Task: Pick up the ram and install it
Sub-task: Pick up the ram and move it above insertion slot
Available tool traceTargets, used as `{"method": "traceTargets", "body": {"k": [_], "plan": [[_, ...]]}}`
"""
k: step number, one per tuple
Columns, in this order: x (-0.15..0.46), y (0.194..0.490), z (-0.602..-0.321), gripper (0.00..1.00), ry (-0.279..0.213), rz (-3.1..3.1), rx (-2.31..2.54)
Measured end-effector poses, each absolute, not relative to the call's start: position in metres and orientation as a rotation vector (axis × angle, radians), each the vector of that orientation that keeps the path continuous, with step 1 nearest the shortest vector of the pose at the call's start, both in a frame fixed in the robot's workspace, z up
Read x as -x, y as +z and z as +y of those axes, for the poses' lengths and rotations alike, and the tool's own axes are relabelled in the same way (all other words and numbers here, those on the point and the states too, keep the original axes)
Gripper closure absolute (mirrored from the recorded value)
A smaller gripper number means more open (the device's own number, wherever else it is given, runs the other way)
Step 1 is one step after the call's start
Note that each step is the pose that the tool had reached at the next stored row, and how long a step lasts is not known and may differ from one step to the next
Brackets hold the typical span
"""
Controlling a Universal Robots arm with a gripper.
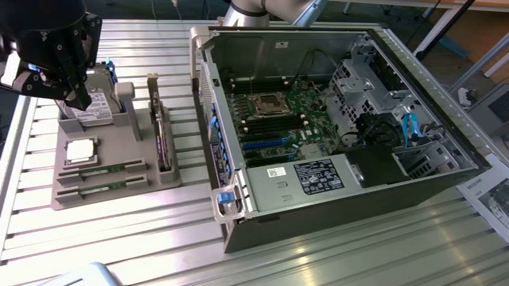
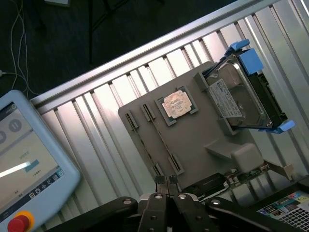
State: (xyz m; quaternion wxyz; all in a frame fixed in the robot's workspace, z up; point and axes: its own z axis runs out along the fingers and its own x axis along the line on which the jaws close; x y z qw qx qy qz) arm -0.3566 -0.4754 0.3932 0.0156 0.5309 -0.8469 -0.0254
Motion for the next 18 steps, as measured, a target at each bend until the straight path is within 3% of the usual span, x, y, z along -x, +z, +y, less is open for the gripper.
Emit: {"method": "traceTargets", "body": {"k": [18], "plan": [[0.3566,0.3932,-0.4754,0.9,-0.072,-2.409,-1.956]]}}
